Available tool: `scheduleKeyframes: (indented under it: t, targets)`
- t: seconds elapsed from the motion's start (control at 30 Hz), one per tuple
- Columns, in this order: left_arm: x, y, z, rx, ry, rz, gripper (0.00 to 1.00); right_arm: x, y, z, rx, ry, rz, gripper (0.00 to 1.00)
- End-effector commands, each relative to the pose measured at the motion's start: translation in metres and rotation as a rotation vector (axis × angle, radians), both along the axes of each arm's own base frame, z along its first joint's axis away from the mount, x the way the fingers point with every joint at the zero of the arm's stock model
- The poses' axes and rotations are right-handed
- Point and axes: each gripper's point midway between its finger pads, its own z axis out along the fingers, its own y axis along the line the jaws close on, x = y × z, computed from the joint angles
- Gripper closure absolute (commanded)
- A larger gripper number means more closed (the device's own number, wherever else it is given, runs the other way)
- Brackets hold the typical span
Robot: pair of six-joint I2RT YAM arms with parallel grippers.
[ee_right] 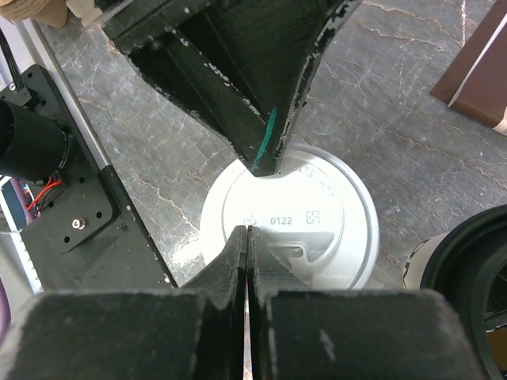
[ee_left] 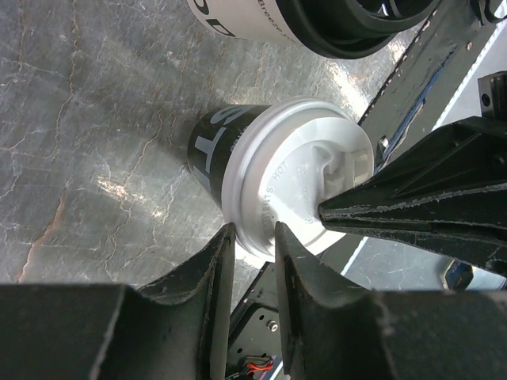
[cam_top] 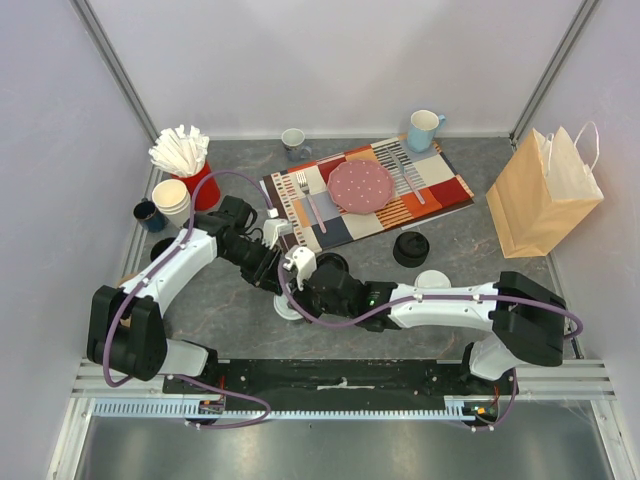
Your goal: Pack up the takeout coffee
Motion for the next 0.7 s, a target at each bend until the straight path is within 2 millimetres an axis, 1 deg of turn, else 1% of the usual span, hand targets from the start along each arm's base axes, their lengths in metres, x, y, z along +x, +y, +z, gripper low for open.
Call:
scheduleKeyframes:
  t: [0.0,0.07,0.1,0.17,0.2,0.27,0.37,0.4,0.43,0.47,0.57,0.63,0.67]
  targets:
    - [0.002,-0.007,0.012,-0.033,-0.038,-0.041,0.67,0.002,0.006,0.022,-0.016,-0.017,0.028,1.0]
    - [0.001,-0.006,0.011,-0.028,-0.035,-0.039,0.67,-0.004,0.011,0.035,-0.025,-0.055,0.07,1.0]
    - [0.002,-0.007,0.012,-0.028,-0.036,-0.038,0.67,-0.005,0.019,0.051,0.001,-0.075,0.086,1.0]
    - [0.002,-0.007,0.013,-0.029,-0.036,-0.037,0.68,-0.008,0.025,0.065,0.03,-0.094,0.105,1.0]
    - [0.002,-0.007,0.013,-0.029,-0.038,-0.039,0.68,-0.007,0.025,0.071,0.043,-0.102,0.101,1.0]
    - [0.002,-0.007,0.013,-0.028,-0.037,-0.034,0.68,-0.003,0.024,0.071,0.051,-0.11,0.084,1.0]
    - [0.003,-0.007,0.016,-0.029,-0.045,-0.035,0.68,0.003,0.015,0.049,0.028,-0.071,0.057,1.0]
    - [0.004,-0.007,0.016,-0.029,-0.045,-0.035,0.68,0.001,0.007,0.031,-0.007,-0.056,0.052,1.0]
    - [0.004,-0.007,0.017,-0.028,-0.046,-0.034,0.68,0.002,0.003,0.02,-0.026,-0.047,0.042,1.0]
    - [0.005,-0.006,0.017,-0.025,-0.049,-0.034,0.68,0.0,-0.004,0.001,-0.055,-0.02,0.028,1.0]
    - [0.006,-0.006,0.016,-0.018,-0.052,-0.034,0.68,-0.003,-0.011,-0.024,-0.084,0.024,0.018,1.0]
    - [0.006,-0.006,0.015,-0.018,-0.051,-0.034,0.68,-0.004,-0.009,-0.026,-0.087,0.033,0.021,1.0]
    - [0.006,-0.006,0.016,-0.018,-0.051,-0.032,0.68,-0.004,-0.005,-0.021,-0.081,0.032,0.028,1.0]
